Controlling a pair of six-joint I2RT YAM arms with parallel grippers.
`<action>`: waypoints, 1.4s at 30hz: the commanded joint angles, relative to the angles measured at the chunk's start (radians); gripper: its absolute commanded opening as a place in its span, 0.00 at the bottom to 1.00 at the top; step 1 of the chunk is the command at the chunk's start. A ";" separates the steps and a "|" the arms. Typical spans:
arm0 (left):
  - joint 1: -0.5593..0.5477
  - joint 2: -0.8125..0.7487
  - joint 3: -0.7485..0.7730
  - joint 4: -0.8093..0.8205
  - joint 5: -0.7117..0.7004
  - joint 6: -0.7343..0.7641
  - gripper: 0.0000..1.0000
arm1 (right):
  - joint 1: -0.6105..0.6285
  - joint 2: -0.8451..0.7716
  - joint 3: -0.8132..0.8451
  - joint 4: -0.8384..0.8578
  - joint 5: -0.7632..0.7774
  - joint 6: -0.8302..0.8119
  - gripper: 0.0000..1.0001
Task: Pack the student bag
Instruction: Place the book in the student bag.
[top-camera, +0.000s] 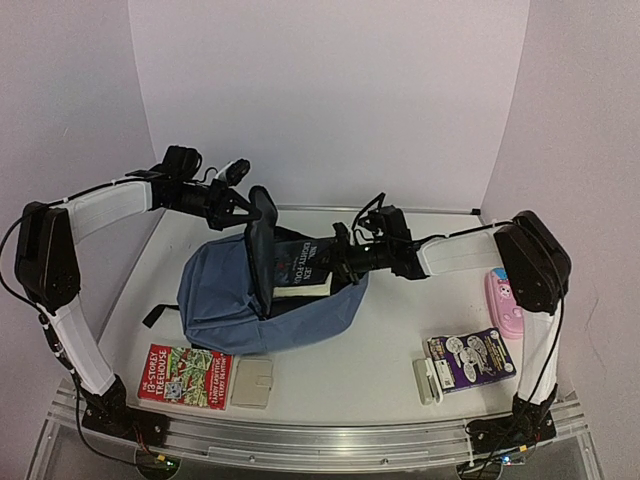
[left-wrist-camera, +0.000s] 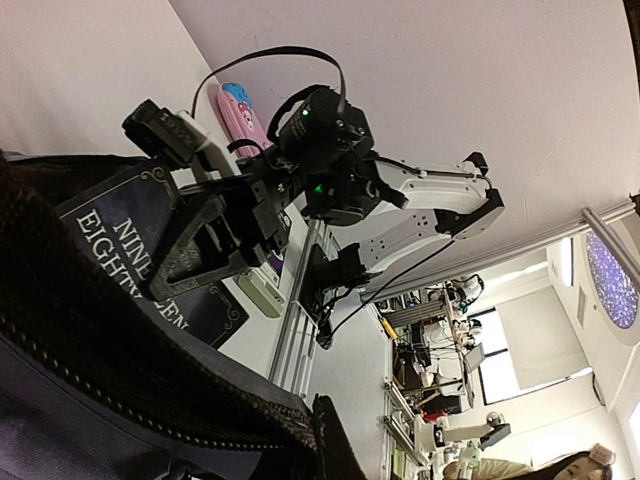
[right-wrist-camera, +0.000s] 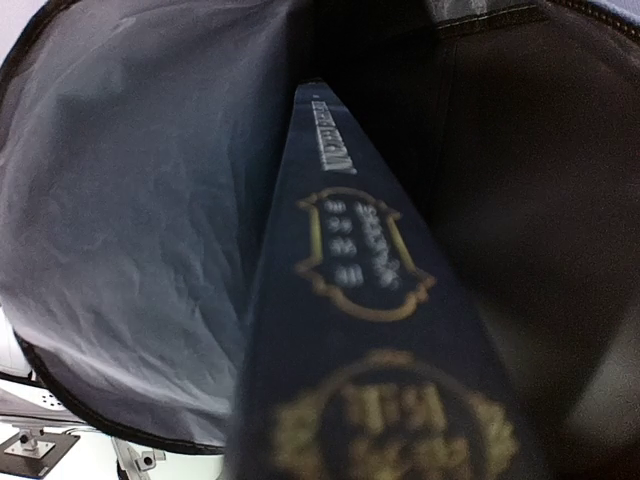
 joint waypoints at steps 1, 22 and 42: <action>0.001 0.012 0.041 0.066 0.060 -0.004 0.00 | 0.007 0.081 0.093 0.175 -0.040 0.004 0.00; -0.230 0.245 0.337 0.052 0.017 -0.076 0.00 | -0.033 -0.027 -0.119 -0.143 0.337 -0.219 0.00; -0.256 0.242 0.356 -0.014 -0.003 -0.007 0.00 | 0.026 0.002 -0.091 0.349 -0.017 0.070 0.00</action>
